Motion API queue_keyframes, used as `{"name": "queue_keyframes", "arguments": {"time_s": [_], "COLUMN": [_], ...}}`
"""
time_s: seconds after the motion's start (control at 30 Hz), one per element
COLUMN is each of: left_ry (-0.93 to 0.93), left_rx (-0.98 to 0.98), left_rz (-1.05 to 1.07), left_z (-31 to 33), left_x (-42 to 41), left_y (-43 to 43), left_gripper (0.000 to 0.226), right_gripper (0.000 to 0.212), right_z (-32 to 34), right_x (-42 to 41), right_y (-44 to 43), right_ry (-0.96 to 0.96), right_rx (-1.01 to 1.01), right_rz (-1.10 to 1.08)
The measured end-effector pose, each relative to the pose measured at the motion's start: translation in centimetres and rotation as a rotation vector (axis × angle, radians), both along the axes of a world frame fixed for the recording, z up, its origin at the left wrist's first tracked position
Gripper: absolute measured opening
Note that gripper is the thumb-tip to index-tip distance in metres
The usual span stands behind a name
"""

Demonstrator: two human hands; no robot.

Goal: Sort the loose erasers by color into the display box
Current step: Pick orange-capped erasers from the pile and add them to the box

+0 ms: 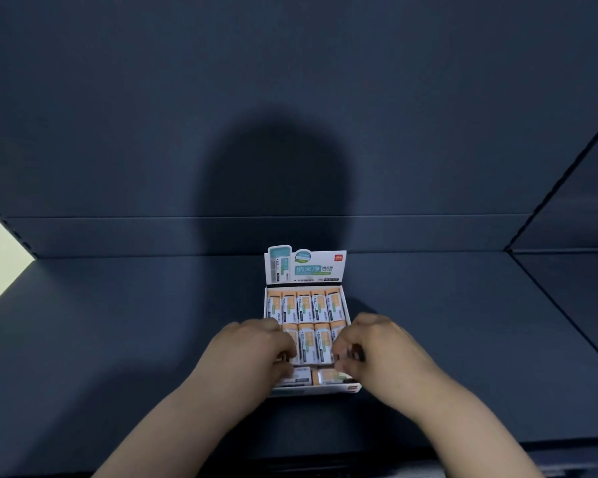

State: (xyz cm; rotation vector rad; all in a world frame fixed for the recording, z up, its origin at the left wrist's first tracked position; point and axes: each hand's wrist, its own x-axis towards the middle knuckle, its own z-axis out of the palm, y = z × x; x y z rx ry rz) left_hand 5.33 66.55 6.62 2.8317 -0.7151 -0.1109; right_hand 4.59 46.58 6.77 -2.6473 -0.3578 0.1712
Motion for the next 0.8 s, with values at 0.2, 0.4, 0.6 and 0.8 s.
{"name": "queue_keyframes", "arguments": {"time_s": [0.2,0.4,0.6,0.8], "left_ry": [0.023,0.008,0.022,0.035], "left_rx": [0.037,0.05,0.044,0.073], "left_rz": [0.013,0.029,0.028,0.013], "left_z": [0.02,-0.15,-0.27,-0.34], "left_x": [0.28,0.54,0.74,0.75], "left_y": [0.13,0.18,0.26,0.14], "left_gripper": [0.036,0.031,0.032,0.035], "right_gripper": [0.019,0.036,0.04,0.043], "right_z": [0.31,0.14,-0.06,0.02], "right_x": [0.58,1.06,0.88,1.02], "right_y": [0.0,0.06,0.01,0.24], "right_ry": [0.094,0.078,0.051,0.049], "right_rx": [-0.055,-0.072,-0.081,-0.119], "right_rz": [0.021,0.014,0.039,0.073]}}
